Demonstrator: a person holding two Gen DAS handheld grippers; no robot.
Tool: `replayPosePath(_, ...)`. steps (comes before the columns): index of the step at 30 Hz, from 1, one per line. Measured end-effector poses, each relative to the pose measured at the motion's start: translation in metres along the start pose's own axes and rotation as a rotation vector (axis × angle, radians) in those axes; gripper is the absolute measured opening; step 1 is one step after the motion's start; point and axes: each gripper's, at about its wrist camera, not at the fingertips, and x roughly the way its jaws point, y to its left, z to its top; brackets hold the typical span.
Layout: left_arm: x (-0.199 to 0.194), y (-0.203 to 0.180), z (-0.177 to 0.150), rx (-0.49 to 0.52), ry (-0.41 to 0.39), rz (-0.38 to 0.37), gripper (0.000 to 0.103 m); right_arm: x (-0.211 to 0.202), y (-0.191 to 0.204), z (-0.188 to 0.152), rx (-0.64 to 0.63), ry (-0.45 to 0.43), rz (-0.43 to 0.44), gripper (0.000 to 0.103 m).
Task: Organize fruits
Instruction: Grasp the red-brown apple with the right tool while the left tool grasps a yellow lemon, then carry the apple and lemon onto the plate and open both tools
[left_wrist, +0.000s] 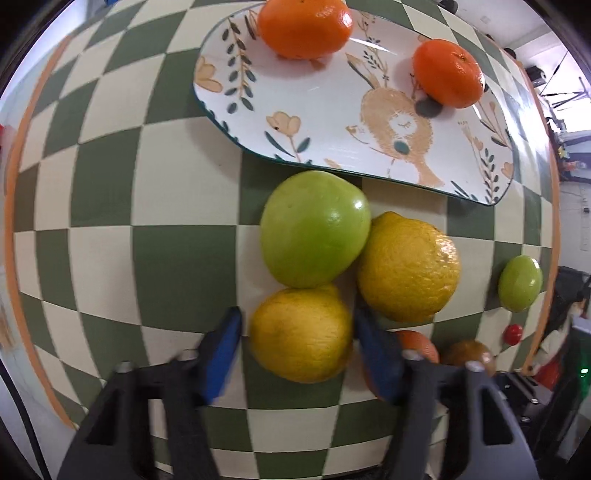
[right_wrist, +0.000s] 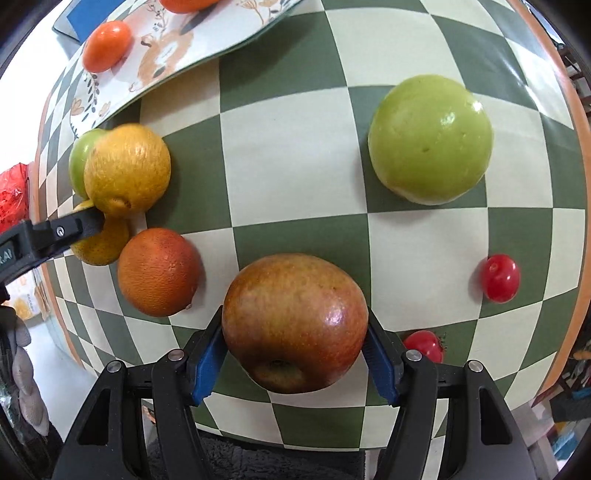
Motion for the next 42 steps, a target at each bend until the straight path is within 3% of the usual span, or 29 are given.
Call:
replayPosePath(6,-0.002,-0.001,-0.017,0.025,-0.039,0.059,0.056,0.007,0.001,0.009,-0.008,0.027,-0.020,0.070)
replayPosePath(13,0.011,0.020,-0.063,-0.010,-0.002,0.058,0.056,0.008,-0.003,0.014,0.008,0.049,0.004,0.070)
replayPosePath(24,0.013,0.032,-0.066,-0.031,-0.031,0.045,0.056,-0.011,-0.012,0.021,0.017,0.038,-0.007,0.071)
replayPosePath(28,-0.001,0.030,-0.047,-0.032,-0.032,0.041,0.056,-0.013,-0.007,0.021,-0.002,0.031,-0.031,0.070)
replayPosePath(33,-0.033,0.028,-0.051,-0.031,-0.072,0.000,0.055,-0.014,-0.006,0.016,-0.009,0.016,-0.038,0.070)
replayPosePath(36,-0.066,0.029,-0.044,-0.031,-0.117,-0.050,0.055,-0.029,-0.003,0.014,-0.009,-0.014,-0.004,0.070)
replayPosePath(42,-0.124,0.014,0.005,-0.014,-0.217,-0.110,0.055,-0.084,0.011,0.032,-0.010,-0.112,0.122,0.070)
